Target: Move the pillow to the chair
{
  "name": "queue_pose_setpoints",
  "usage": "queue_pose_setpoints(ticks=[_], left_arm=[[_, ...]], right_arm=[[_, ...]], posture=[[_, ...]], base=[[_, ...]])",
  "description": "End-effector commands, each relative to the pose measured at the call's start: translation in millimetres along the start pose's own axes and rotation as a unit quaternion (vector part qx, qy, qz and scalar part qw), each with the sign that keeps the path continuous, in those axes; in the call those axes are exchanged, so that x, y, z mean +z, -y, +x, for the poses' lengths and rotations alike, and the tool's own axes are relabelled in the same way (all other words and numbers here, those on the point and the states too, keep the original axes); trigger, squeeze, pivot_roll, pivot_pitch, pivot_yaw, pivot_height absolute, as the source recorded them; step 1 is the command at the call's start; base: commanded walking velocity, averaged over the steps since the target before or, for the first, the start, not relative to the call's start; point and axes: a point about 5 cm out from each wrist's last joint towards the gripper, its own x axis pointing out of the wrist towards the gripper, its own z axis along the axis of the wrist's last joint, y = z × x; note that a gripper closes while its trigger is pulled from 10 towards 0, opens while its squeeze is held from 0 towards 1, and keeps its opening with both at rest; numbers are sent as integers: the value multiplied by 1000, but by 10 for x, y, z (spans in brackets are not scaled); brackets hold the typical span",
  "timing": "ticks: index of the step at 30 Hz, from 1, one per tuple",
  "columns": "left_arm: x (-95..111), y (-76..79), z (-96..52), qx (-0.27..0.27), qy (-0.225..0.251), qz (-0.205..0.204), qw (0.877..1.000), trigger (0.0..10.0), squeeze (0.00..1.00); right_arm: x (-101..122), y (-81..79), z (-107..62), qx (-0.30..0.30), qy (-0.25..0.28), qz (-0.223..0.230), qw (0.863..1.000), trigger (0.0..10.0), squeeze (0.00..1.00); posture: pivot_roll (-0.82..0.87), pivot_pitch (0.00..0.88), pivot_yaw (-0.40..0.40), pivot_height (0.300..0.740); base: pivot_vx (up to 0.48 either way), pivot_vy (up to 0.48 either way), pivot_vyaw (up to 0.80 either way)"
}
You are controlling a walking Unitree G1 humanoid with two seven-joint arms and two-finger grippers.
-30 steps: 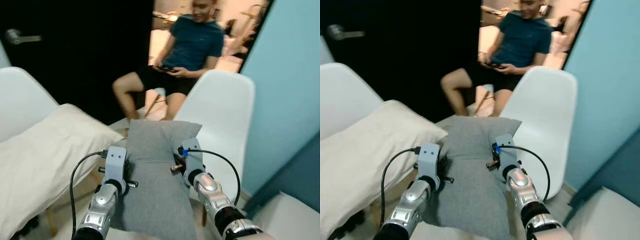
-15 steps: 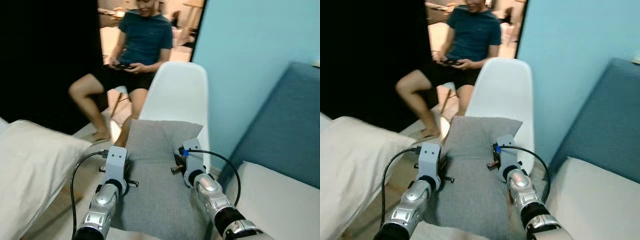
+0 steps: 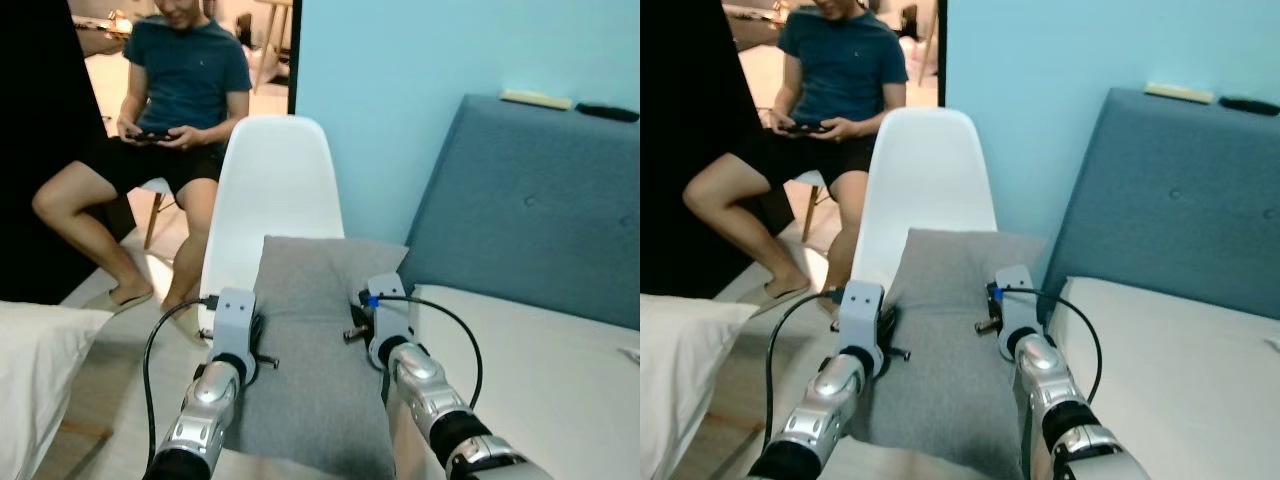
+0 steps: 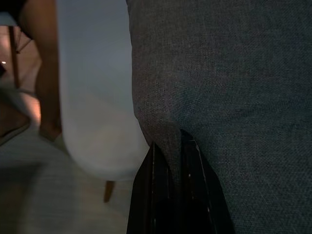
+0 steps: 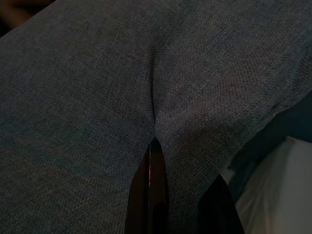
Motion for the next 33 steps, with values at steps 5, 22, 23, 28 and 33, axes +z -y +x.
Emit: queue_pose_setpoints(ticks=[5,22,23,28,33], left_arm=[[-6,-465,-77,114,8,7,993,10000,0],[49,-449,-99,110,36,-16,993,10000,0],[50,-454,-100,110,36,-17,993,10000,0],[59,-472,-104,110,38,-16,993,10000,0],[68,-484,-99,108,39,-13,993,10000,0]], right_arm=[[-73,281,-86,-54,-11,8,998,10000,0],[-49,285,-78,-53,-5,11,999,10000,0],[-48,283,-77,-53,-5,11,999,10000,0],[-47,275,-74,-52,-4,13,999,10000,0],[-57,261,-74,-52,-5,15,999,10000,0]], posture=[[-5,45,-78,722],[-7,45,-79,722],[-7,44,-78,722],[-3,45,-75,722],[4,44,-72,722]], base=[[0,0,0],[181,0,0],[356,0,0],[357,0,0],[359,0,0]])
